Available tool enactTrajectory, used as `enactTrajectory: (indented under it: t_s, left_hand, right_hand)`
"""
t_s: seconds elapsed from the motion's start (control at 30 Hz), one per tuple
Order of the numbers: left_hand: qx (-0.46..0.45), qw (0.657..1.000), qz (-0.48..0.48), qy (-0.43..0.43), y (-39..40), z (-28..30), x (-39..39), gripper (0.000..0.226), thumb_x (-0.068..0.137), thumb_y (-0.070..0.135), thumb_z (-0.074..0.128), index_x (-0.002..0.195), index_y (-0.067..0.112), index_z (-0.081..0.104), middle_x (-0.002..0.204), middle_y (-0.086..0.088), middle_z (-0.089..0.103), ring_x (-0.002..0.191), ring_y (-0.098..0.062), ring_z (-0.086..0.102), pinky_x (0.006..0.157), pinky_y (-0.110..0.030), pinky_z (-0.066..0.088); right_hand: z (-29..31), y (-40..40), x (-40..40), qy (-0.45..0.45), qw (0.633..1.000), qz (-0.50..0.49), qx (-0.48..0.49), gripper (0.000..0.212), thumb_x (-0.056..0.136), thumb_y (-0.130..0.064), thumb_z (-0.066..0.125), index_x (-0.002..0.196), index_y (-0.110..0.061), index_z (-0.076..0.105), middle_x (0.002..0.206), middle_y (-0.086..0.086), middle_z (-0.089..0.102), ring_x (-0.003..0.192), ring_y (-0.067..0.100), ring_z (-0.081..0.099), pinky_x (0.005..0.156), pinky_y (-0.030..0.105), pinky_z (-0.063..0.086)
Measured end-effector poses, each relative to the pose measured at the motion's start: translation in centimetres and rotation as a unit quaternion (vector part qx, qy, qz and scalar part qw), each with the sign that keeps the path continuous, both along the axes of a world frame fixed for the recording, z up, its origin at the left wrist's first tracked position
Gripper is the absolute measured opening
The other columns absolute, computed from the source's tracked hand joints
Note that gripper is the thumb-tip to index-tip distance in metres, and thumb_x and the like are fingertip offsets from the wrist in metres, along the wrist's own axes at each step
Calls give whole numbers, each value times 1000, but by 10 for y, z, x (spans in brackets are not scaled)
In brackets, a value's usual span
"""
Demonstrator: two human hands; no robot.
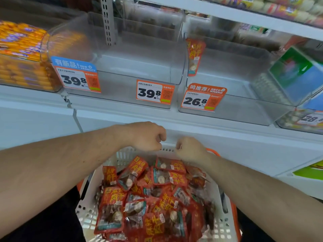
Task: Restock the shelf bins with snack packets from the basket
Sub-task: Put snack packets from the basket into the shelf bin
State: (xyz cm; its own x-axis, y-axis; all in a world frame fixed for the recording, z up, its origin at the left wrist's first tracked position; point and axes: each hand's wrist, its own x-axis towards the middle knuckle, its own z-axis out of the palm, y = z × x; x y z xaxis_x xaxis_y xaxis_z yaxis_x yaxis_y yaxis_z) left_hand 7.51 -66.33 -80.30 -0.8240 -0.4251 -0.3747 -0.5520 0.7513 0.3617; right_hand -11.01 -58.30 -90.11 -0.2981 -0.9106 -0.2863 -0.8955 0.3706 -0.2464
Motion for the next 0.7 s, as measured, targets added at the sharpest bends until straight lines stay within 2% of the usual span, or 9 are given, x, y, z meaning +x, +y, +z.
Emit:
enactTrajectory:
  t_s: [0.07, 0.17, 0.23, 0.33, 0.4, 0.43, 0.5, 0.57, 0.7]
  left_hand:
    - [10, 1000, -6, -4, 0, -2, -1, 36, 95, 26, 54, 130, 21, 53, 129, 5, 58, 112, -15, 54, 91, -26, 44]
    - [20, 1000, -18, -12, 3, -7, -4, 35, 95, 29, 55, 129, 22, 54, 128, 5, 57, 112, -15, 53, 93, -29, 45]
    - [22, 999, -23, -14, 5, -9, -7, 34, 94, 31, 55, 128, 23, 54, 127, 6, 57, 112, -16, 53, 94, -32, 46]
    - [26, 999, -24, -14, 7, -11, -9, 35, 94, 31, 55, 128, 23, 54, 127, 5, 57, 112, -17, 54, 96, -35, 47]
    - [33, 999, -20, -13, 7, -11, -9, 34, 95, 30, 54, 128, 23, 54, 127, 4, 58, 111, -16, 54, 95, -34, 47]
    - [42, 999, -15, -11, 7, -12, -8, 34, 95, 30, 55, 128, 23, 55, 127, 4, 57, 109, -15, 54, 94, -31, 46]
    - [63, 998, 2, -4, 6, -12, -6, 34, 94, 30, 56, 128, 23, 55, 127, 5, 57, 105, -14, 53, 91, -28, 45]
    - [72, 997, 16, -1, 5, -13, -5, 37, 94, 31, 58, 129, 24, 54, 129, 5, 56, 108, -14, 53, 93, -28, 45]
    - [62, 998, 15, -7, 3, -15, -4, 58, 93, 45, 58, 143, 21, 41, 144, 2, 46, 128, -18, 47, 105, -32, 40]
  right_hand:
    - [-9, 12, -15, 8, 990, 5, 138, 30, 73, -50, 67, 79, -23, 58, 80, -2, 62, 82, 22, 61, 64, 30, 48]
    - [-28, 34, -28, 73, 959, 32, 271, 70, 51, -73, 72, 103, -26, 66, 102, -3, 67, 96, 19, 62, 81, 30, 50]
    - [-32, 47, -25, 114, 947, 54, 295, 57, 67, -59, 77, 105, -18, 66, 107, 2, 68, 99, 22, 62, 76, 28, 44]
    - [-51, 57, -27, 89, 972, 16, 219, 29, 91, -35, 62, 115, -17, 64, 107, 4, 67, 88, 19, 60, 64, 18, 39]
    - [-51, 57, -37, 116, 980, 31, 157, 24, 93, -38, 57, 108, -21, 66, 88, -7, 63, 71, 8, 54, 49, 6, 37]
    - [-48, 54, -41, 132, 979, 41, 152, 27, 90, -41, 59, 106, -22, 69, 83, -9, 62, 71, 6, 57, 54, 6, 43]
    - [-24, 42, -44, 118, 981, 44, 148, 24, 87, -39, 60, 103, -24, 70, 87, -7, 66, 80, 15, 64, 66, 26, 53]
    - [15, 29, -37, 163, 960, 104, 202, 11, 91, -28, 57, 86, -20, 64, 82, -2, 62, 75, 20, 56, 58, 28, 44]
    - [83, 13, -37, -76, 974, 80, 198, 12, 94, -13, 58, 83, -11, 63, 77, 1, 62, 68, 16, 61, 58, 21, 49]
